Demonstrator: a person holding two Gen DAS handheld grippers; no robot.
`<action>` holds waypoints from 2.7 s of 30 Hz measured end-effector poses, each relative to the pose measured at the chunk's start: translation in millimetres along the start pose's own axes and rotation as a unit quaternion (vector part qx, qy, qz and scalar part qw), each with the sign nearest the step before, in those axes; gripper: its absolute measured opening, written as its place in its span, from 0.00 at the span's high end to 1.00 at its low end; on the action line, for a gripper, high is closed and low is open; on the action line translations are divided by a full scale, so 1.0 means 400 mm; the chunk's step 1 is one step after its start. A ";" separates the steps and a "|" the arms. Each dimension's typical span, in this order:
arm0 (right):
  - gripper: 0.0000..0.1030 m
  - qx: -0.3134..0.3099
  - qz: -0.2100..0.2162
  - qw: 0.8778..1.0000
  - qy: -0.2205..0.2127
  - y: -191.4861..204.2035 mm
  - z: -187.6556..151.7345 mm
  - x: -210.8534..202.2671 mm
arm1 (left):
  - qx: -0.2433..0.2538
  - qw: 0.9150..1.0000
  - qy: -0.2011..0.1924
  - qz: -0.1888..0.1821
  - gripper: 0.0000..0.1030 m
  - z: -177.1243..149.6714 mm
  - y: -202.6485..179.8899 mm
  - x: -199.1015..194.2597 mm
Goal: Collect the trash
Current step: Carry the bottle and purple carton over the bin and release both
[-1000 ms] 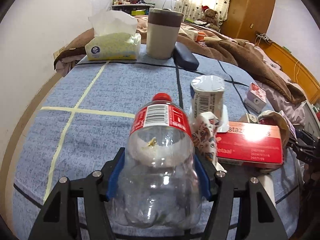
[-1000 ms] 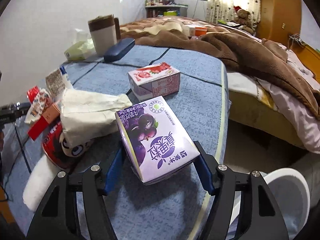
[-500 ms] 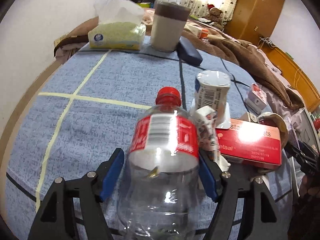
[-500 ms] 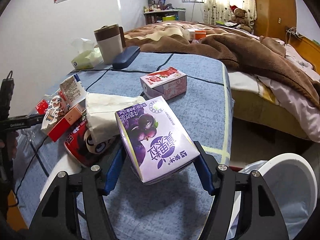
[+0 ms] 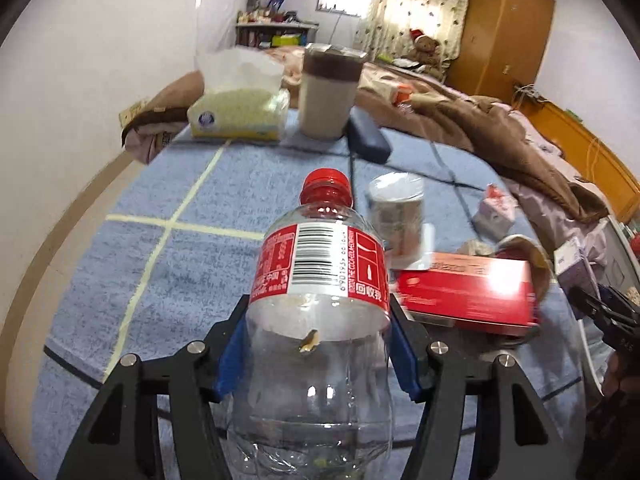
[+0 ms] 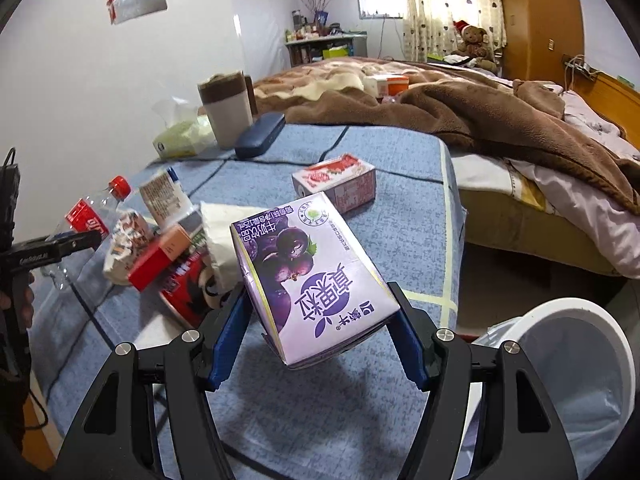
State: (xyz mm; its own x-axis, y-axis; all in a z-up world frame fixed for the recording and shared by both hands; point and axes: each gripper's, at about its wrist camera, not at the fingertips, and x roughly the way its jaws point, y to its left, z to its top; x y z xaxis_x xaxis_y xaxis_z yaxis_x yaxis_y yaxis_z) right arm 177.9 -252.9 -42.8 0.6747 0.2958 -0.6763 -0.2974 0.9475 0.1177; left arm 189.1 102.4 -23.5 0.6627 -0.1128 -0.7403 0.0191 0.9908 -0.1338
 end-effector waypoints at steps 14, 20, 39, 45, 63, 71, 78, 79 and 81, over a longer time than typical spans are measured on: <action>0.34 0.040 -0.036 0.997 -0.054 -0.028 -0.033 -0.158 | 0.060 0.993 -0.051 -0.086 0.38 -0.016 -0.211 -0.140; 0.34 0.060 -0.065 0.994 -0.071 -0.065 -0.059 -0.215 | 0.095 0.986 -0.061 -0.122 0.38 -0.028 -0.323 -0.166; 0.34 0.132 -0.161 0.976 -0.068 -0.216 -0.155 -0.302 | 0.189 0.956 -0.030 -0.220 0.38 -0.097 -0.662 -0.150; 0.34 0.144 -0.185 0.971 -0.041 -0.267 -0.187 -0.296 | 0.208 0.945 -0.004 -0.251 0.38 -0.121 -0.756 -0.119; 0.33 0.156 -0.220 0.963 0.019 -0.356 -0.232 -0.245 | 0.232 0.936 0.034 -0.262 0.29 -0.143 -0.885 -0.034; 0.28 0.174 -0.229 0.958 0.009 -0.360 -0.233 -0.259 | 0.218 0.939 0.025 -0.266 0.23 -0.128 -0.865 -0.040; 0.28 0.178 -0.230 0.957 -0.014 -0.343 -0.218 -0.281 | 0.210 0.940 0.015 -0.268 0.23 -0.120 -0.837 -0.059; 0.28 0.177 -0.230 0.957 -0.017 -0.339 -0.215 -0.285 | 0.211 0.941 0.013 -0.265 0.23 -0.120 -0.832 -0.064; 0.28 0.177 -0.229 0.957 -0.022 -0.331 -0.210 -0.290 | 0.208 0.942 0.010 -0.263 0.23 -0.117 -0.820 -0.073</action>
State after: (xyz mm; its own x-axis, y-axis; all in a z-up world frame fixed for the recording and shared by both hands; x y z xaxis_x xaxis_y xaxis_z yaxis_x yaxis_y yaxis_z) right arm 82.3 -423.1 -40.9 0.7096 -0.1636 -0.6854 0.2794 0.9582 0.0606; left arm 128.6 -222.6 11.1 0.4666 -0.5930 -0.6562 0.6351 0.7410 -0.2181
